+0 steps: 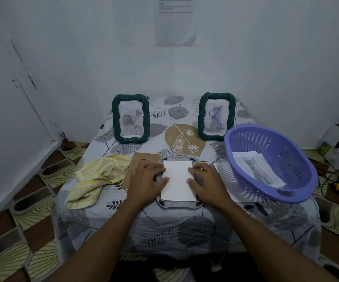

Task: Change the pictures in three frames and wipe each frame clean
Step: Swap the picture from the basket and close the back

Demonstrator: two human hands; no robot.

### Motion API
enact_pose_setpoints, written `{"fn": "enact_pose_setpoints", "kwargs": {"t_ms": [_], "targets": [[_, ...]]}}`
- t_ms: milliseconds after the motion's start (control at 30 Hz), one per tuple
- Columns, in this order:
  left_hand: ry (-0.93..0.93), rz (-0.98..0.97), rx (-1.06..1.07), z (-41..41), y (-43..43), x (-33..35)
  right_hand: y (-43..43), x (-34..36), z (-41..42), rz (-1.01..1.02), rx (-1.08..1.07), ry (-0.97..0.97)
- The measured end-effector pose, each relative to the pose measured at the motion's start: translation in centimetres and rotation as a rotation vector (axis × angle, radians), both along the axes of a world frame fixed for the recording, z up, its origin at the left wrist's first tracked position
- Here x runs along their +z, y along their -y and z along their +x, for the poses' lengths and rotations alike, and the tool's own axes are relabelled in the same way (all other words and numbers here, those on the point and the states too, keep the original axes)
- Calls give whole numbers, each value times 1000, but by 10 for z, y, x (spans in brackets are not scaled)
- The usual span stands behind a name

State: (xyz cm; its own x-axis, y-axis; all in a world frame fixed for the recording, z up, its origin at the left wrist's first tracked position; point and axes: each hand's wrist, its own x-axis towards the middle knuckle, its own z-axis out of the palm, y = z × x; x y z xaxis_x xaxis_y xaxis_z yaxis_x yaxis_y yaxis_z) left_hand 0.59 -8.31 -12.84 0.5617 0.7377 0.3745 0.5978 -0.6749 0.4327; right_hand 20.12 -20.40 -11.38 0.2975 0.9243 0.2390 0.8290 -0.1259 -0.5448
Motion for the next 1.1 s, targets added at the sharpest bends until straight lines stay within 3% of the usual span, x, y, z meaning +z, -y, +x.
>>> {"fn": "enact_pose_setpoints", "kwargs": {"t_ms": [1100], "targets": [[3, 3, -3, 0, 5, 5, 4, 2, 2, 175, -62, -69]]}}
